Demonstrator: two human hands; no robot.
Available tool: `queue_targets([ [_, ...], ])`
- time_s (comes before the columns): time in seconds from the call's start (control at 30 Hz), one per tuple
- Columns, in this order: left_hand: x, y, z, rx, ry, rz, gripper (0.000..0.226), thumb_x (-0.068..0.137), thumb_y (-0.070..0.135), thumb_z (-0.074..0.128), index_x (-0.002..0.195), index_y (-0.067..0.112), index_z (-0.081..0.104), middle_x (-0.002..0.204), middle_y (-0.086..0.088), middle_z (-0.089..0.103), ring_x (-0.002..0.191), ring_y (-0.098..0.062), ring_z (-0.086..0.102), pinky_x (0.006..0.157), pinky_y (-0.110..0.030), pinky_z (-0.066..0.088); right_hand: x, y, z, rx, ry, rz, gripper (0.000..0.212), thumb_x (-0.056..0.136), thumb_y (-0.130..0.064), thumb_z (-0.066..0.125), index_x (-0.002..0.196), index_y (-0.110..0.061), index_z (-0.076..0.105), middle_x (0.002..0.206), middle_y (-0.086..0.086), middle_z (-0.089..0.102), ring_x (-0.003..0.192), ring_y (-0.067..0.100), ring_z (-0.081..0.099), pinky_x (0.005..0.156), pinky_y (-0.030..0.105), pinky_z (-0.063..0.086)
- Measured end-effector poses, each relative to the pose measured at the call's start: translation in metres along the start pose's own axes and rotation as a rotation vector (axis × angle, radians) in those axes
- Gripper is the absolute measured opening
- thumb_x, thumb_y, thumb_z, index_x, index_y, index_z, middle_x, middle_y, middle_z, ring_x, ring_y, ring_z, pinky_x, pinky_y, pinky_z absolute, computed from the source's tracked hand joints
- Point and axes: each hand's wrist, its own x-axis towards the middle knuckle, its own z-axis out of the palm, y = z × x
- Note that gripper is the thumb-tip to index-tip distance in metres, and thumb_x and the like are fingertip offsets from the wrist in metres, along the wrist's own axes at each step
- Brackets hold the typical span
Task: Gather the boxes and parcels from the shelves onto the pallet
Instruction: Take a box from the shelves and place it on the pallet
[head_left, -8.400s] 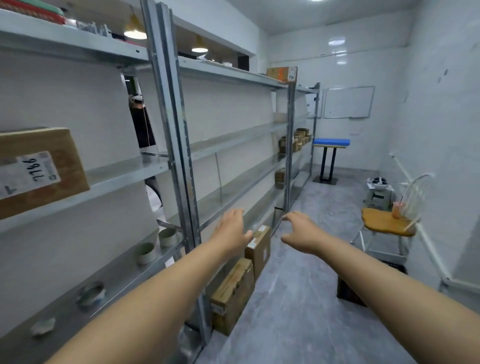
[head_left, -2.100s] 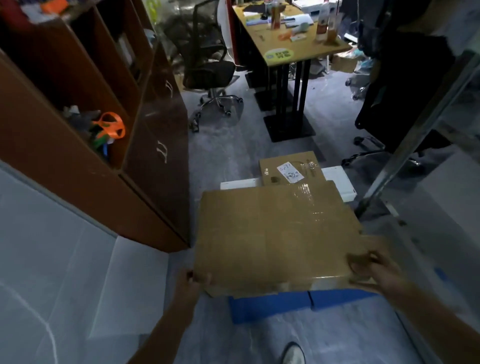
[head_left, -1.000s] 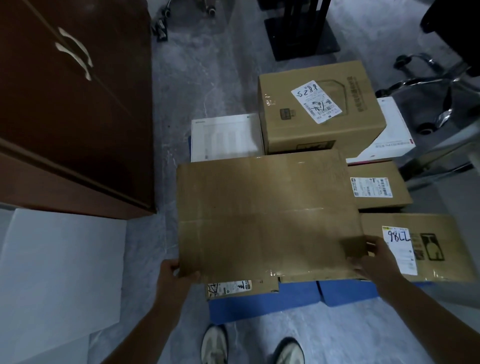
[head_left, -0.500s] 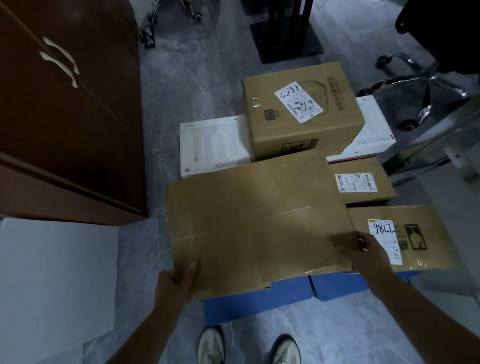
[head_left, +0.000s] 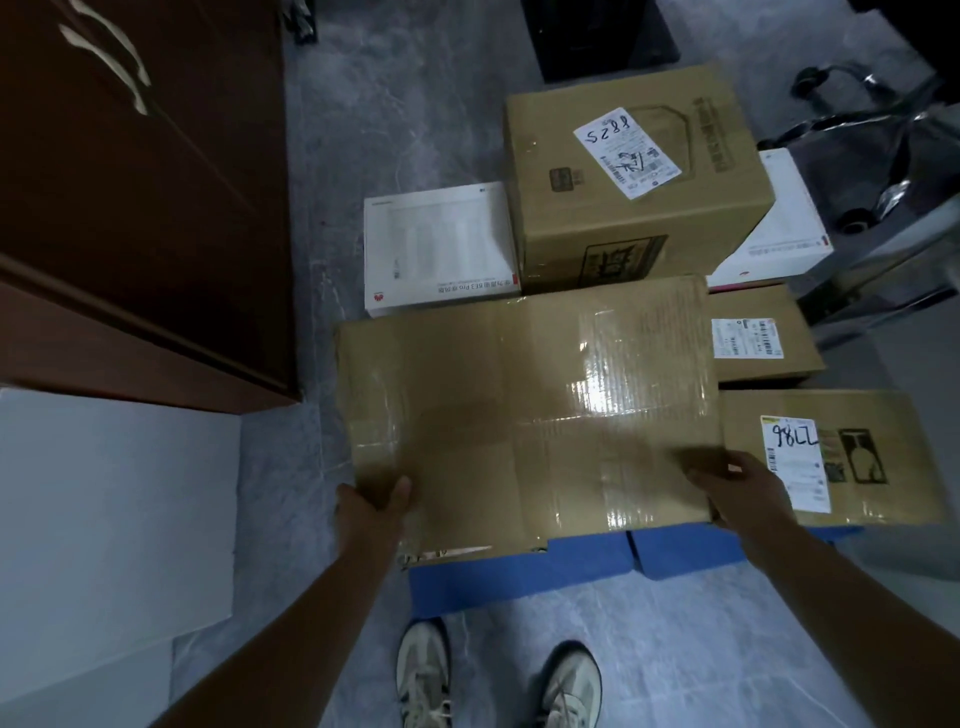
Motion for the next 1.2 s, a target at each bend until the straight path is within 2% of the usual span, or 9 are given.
queue_targets([
  [0.13, 0.006, 0.005, 0.000, -0.036, -0.013, 0.018, 0.066, 0.082, 0.038, 0.073, 0.126, -0.001, 0.045, 0.118, -0.017, 0.059, 0.105, -0.031, 0.060, 0.087, -0.042, 0.052, 0.001, -0.001, 0.008, -0.001, 0.018, 0.006, 0.050, 0.082, -0.014, 0.072, 0.130, -0.010, 0.055, 0.116, 0.013, 0.062, 0.103, 0.034, 0.058, 0.087, 0.047, 0.052],
  [0.27, 0.002, -0.001, -0.004, -0.049, -0.077, 0.052, 0.060, 0.083, 0.039, 0.071, 0.116, -0.009, 0.054, 0.108, -0.026, 0.063, 0.097, -0.037, 0.063, 0.082, -0.050, 0.055, -0.006, 0.004, 0.009, -0.062, -0.017, 0.002, 0.053, 0.084, -0.019, 0.071, 0.132, -0.008, 0.053, 0.113, 0.015, 0.064, 0.089, 0.029, 0.058, 0.060, 0.030, 0.043],
  [0.37, 0.001, 0.004, -0.006, -0.059, -0.065, 0.109, 0.057, 0.083, 0.033, 0.072, 0.120, -0.005, 0.054, 0.114, -0.022, 0.062, 0.102, -0.035, 0.062, 0.086, -0.053, 0.054, -0.007, 0.001, 0.007, -0.075, -0.051, 0.002, 0.052, 0.085, -0.020, 0.070, 0.133, -0.008, 0.054, 0.115, 0.016, 0.064, 0.094, 0.032, 0.060, 0.057, 0.028, 0.041],
  [0.63, -0.011, 0.054, 0.007, 0.005, 0.163, 0.333, 0.076, 0.082, 0.018, 0.073, 0.143, 0.007, 0.030, 0.144, -0.014, 0.032, 0.129, -0.031, 0.037, 0.107, -0.049, 0.038, -0.024, -0.038, 0.012, -0.121, 0.158, -0.217, 0.058, 0.081, -0.003, 0.058, 0.137, -0.012, 0.045, 0.131, 0.015, 0.048, 0.114, 0.036, 0.051, 0.093, 0.041, 0.043],
  [0.73, -0.029, 0.069, 0.012, 0.076, 0.135, 0.434, 0.075, 0.082, 0.019, 0.073, 0.143, 0.008, 0.031, 0.144, -0.013, 0.033, 0.128, -0.029, 0.039, 0.105, -0.040, 0.038, -0.046, -0.048, 0.013, -0.094, 0.161, -0.329, 0.055, 0.077, 0.005, 0.050, 0.127, -0.019, 0.054, 0.122, 0.008, 0.058, 0.093, 0.022, 0.061, 0.067, 0.022, 0.052],
  [0.8, -0.047, 0.082, 0.014, 0.097, 0.103, 0.476, 0.077, 0.081, 0.023, 0.074, 0.144, 0.009, 0.031, 0.143, -0.010, 0.034, 0.128, -0.025, 0.039, 0.105, -0.039, 0.039, -0.066, -0.058, 0.014, -0.063, 0.139, -0.351, 0.055, 0.080, 0.004, 0.053, 0.128, -0.022, 0.056, 0.124, 0.002, 0.059, 0.080, 0.007, 0.056, 0.053, 0.006, 0.042],
  [0.9, -0.078, 0.120, 0.005, 0.024, -0.006, 0.461, 0.073, 0.080, 0.017, 0.073, 0.141, 0.011, 0.033, 0.133, 0.000, 0.039, 0.123, -0.018, 0.040, 0.098, -0.022, 0.035, -0.101, -0.094, 0.002, -0.027, 0.040, -0.359, 0.056, 0.085, -0.002, 0.060, 0.137, -0.019, 0.050, 0.135, 0.002, 0.054, 0.095, 0.010, 0.053, 0.082, 0.015, 0.038],
  [1.0, -0.118, 0.173, -0.024, 0.042, -0.124, 0.590, 0.068, 0.081, 0.014, 0.073, 0.140, 0.008, 0.038, 0.134, -0.004, 0.044, 0.124, -0.023, 0.044, 0.100, -0.029, 0.038, -0.140, -0.152, -0.033, -0.091, -0.053, -0.473, 0.056, 0.084, -0.005, 0.064, 0.138, -0.013, 0.050, 0.136, 0.009, 0.054, 0.111, 0.024, 0.057, 0.093, 0.022, 0.038],
  [1.2, -0.255, 0.280, -0.121, 0.234, -0.075, 0.946, 0.059, 0.087, 0.028, 0.066, 0.138, 0.009, 0.043, 0.138, -0.007, 0.045, 0.129, -0.024, 0.039, 0.105, -0.024, 0.027, -0.258, -0.266, -0.149, -0.143, -0.029, -0.688, 0.055, 0.082, -0.011, 0.067, 0.136, -0.015, 0.052, 0.129, 0.007, 0.060, 0.117, 0.026, 0.057, 0.091, 0.021, 0.041],
])
